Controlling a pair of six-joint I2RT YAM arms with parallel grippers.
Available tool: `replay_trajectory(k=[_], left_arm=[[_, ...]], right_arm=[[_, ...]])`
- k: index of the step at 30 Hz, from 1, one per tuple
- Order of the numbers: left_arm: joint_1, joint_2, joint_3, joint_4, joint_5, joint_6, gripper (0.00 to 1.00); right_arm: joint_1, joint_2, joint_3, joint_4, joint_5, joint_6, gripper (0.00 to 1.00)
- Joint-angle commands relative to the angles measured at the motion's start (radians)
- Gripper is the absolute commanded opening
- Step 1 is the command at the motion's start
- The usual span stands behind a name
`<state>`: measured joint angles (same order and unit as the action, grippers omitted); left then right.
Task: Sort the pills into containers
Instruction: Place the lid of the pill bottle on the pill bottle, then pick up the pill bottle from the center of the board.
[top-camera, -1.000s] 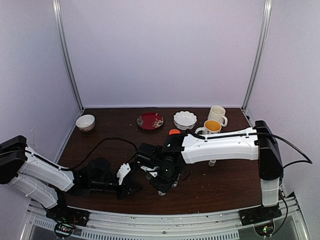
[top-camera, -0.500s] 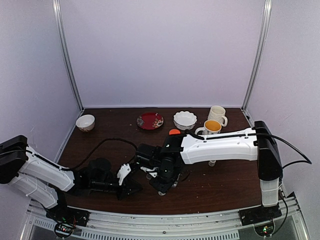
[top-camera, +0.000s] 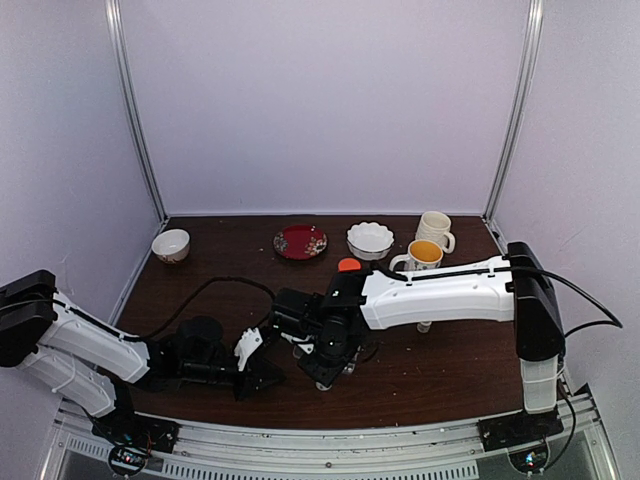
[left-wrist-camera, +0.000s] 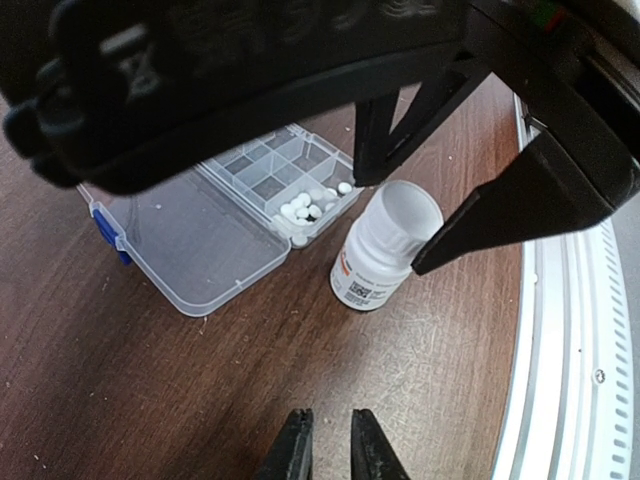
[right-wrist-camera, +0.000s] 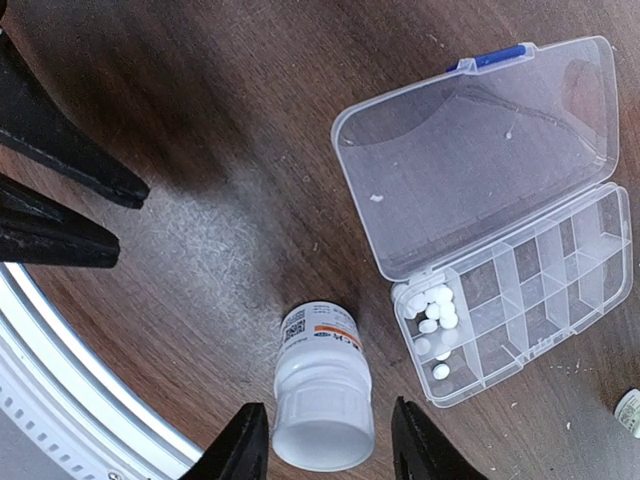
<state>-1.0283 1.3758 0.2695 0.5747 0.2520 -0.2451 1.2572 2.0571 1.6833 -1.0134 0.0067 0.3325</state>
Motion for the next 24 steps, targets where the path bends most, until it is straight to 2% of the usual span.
replay_trajectory(k=[1, 3, 8, 24], left_arm=[[0.005, 0.014, 0.030, 0.032, 0.019, 0.012, 0.17], [0.005, 0.013, 0.030, 0.032, 0.018, 0.013, 0.17], [0.005, 0.004, 0.023, 0.037, 0.013, 0.013, 0.18], [0.004, -0.030, -0.002, 0.047, -0.002, 0.005, 0.20]], right_arm=[[-0.002, -0.046, -0.010, 0.015, 0.037, 0.014, 0.48], [-0.002, -0.049, -0.014, 0.017, 0.036, 0.014, 0.55], [-0.002, -0.042, -0.026, 0.025, 0.027, 0.013, 0.62], [-0.005, 0.026, -0.044, 0.067, -0.004, 0.022, 0.56]])
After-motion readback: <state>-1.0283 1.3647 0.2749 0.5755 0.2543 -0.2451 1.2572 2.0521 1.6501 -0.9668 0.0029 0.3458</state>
